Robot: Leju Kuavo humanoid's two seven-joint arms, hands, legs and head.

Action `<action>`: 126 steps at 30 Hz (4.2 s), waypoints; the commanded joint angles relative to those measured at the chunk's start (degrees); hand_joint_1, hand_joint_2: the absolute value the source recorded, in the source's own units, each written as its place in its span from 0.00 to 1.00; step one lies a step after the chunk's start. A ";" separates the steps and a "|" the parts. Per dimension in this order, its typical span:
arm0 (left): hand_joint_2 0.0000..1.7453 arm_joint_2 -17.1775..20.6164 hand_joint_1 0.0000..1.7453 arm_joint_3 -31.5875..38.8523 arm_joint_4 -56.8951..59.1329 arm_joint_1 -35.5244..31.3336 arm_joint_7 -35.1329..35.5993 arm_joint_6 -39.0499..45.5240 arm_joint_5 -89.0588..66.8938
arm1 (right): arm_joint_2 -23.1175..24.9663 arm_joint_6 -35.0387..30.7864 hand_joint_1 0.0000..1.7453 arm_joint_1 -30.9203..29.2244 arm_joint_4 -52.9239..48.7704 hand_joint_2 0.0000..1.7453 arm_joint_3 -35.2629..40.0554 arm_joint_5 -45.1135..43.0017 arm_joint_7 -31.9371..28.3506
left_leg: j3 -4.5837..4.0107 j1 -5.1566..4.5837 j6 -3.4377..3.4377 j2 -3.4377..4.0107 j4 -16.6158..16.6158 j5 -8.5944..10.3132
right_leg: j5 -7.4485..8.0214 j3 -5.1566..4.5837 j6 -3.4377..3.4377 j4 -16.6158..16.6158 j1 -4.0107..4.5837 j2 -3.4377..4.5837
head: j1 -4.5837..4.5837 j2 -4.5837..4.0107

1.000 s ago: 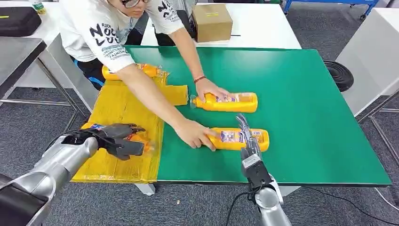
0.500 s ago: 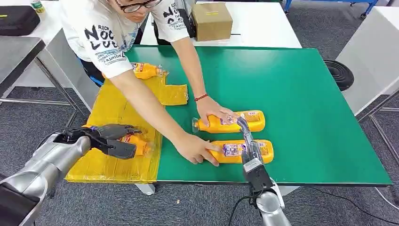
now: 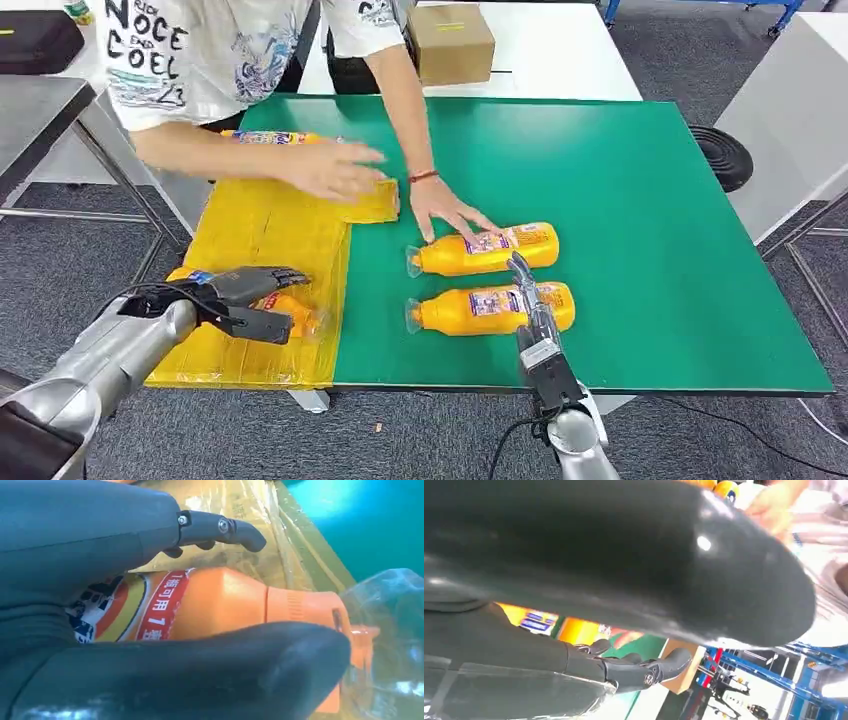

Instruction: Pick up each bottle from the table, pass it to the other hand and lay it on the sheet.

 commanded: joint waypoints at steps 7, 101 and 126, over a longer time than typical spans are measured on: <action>0.00 0.41 0.00 0.77 -1.82 1.22 1.26 3.40 1.82 | -0.66 -0.03 0.00 -1.88 2.34 0.00 -0.10 -0.01 0.64 | 0.02 0.02 0.00 0.07 -0.01 -0.03 | -0.01 0.03 -0.09 -0.03 0.04 0.03 | 0.00 0.00; 1.00 -12.51 0.00 38.16 -53.63 46.17 3.22 28.85 7.07 | -23.53 17.88 0.05 -29.53 28.87 1.00 29.98 26.32 19.08 | -0.07 0.03 0.03 0.01 -0.03 -0.07 | -0.03 -0.01 -0.13 -0.14 0.07 -0.06 | -0.02 0.00; 1.00 -11.73 0.00 36.61 -51.35 44.89 3.56 28.16 7.58 | -23.98 16.63 1.00 -26.98 28.73 1.00 30.70 25.45 20.94 | 0.19 0.05 0.03 -0.12 -0.07 0.00 | 0.00 0.24 -0.10 -0.23 0.08 -0.16 | -0.02 0.00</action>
